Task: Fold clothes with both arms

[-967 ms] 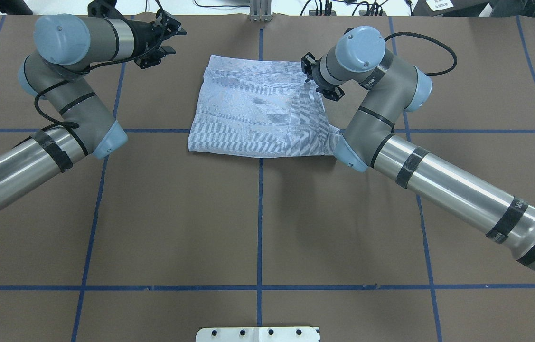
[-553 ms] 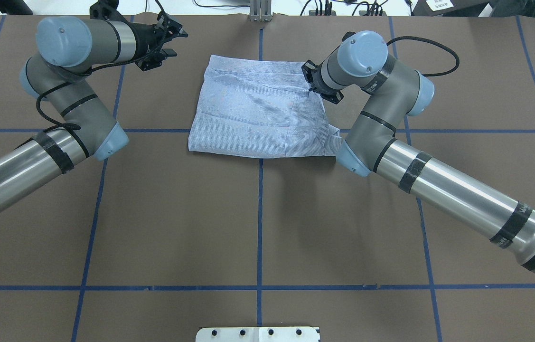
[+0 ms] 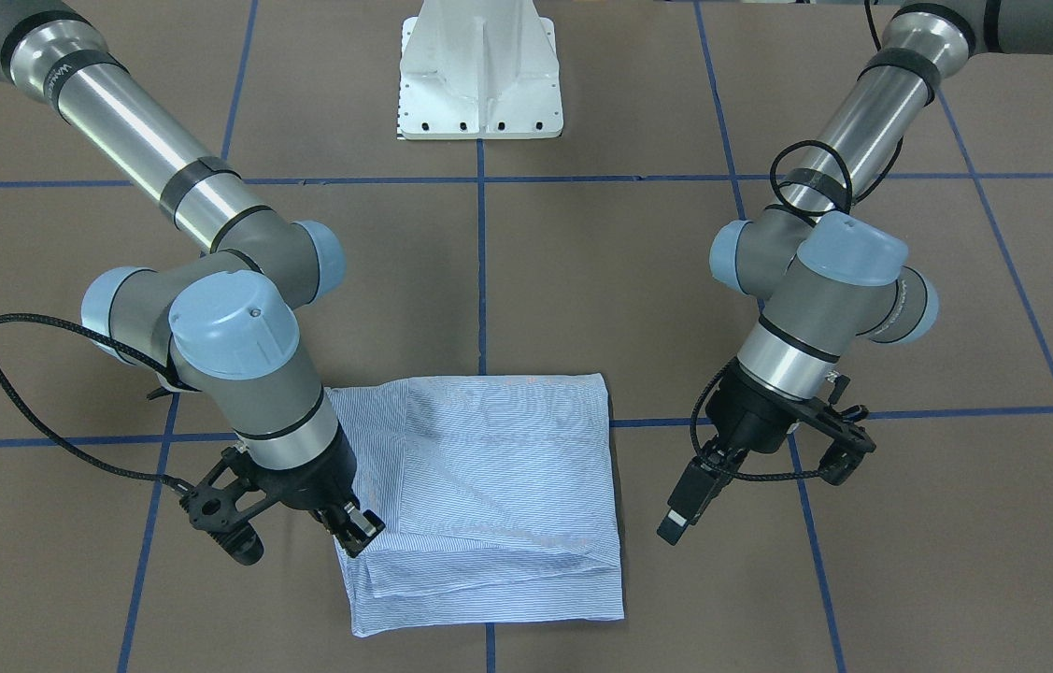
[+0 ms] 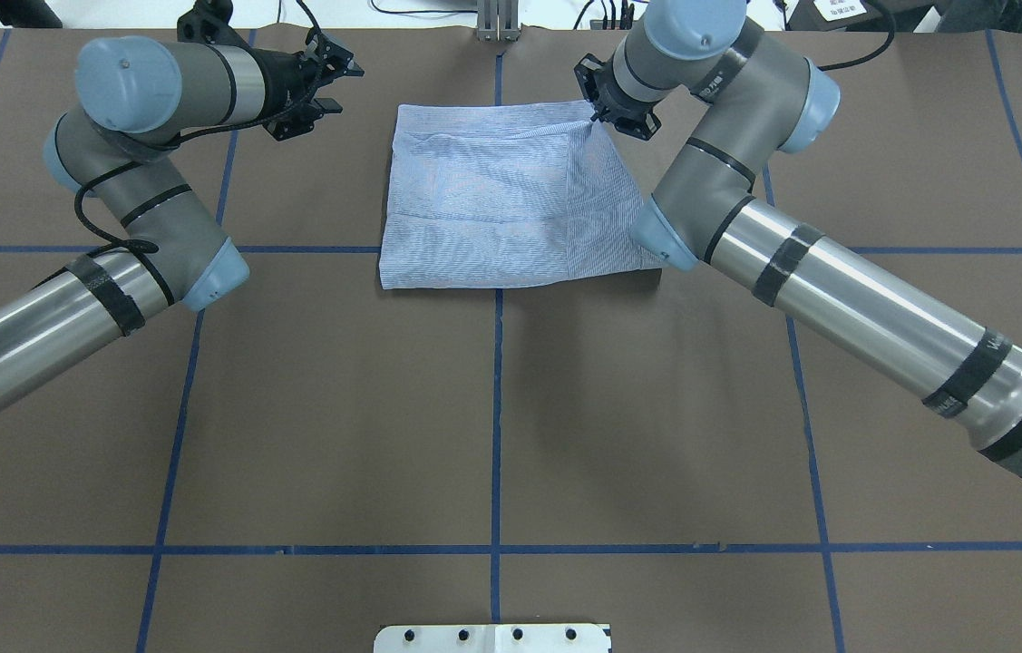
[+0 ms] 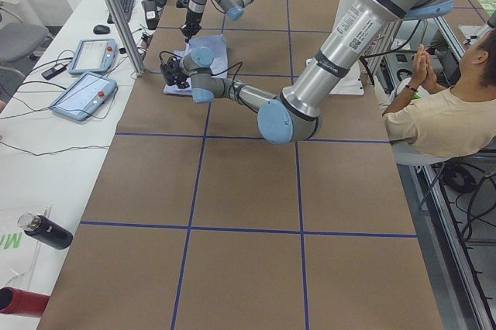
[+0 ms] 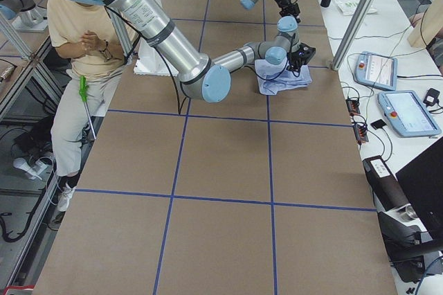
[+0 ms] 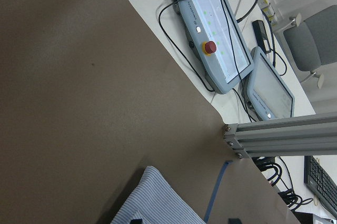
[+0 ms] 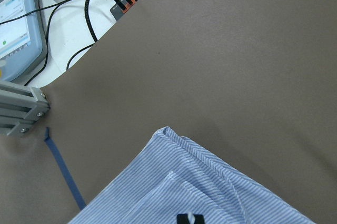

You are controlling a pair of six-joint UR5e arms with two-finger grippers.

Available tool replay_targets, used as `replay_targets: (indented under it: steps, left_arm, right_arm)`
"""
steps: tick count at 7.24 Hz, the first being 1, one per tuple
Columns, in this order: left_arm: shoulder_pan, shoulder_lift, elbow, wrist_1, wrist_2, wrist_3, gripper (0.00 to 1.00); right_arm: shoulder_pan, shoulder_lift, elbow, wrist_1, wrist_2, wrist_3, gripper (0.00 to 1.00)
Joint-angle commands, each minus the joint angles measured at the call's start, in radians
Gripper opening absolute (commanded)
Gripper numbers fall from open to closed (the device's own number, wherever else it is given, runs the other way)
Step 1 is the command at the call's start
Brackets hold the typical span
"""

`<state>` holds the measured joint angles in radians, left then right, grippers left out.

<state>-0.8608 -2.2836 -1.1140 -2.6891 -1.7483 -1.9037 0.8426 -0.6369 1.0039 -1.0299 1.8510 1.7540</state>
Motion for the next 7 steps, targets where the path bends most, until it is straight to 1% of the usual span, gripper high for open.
replay_targets:
  steps: [1, 2, 3, 4, 7]
  left_arm:
    - [0.002, -0.005, -0.001, 0.000, 0.001, -0.003, 0.63]
    - [0.006, -0.017, -0.016, 0.002, 0.001, -0.015, 0.64]
    - [0.025, -0.017, -0.030, 0.000, 0.001, -0.081, 0.64]
    - [0.028, -0.013, -0.053, 0.002, 0.001, -0.084, 0.64]
    - [0.028, -0.007, -0.061, 0.002, 0.000, -0.083, 0.64]
  right_arm:
    - [0.000, 0.058, -0.099, -0.010, -0.004, -0.005, 0.00]
    - [-0.002, 0.083, -0.137, -0.010, -0.012, -0.005, 0.00]
    - [-0.003, 0.107, -0.184, 0.004, -0.021, -0.005, 0.00]
    - [-0.010, 0.111, -0.244, 0.083, -0.027, -0.005, 0.00]
    - [-0.014, 0.129, -0.297, 0.106, -0.055, -0.005, 0.00]
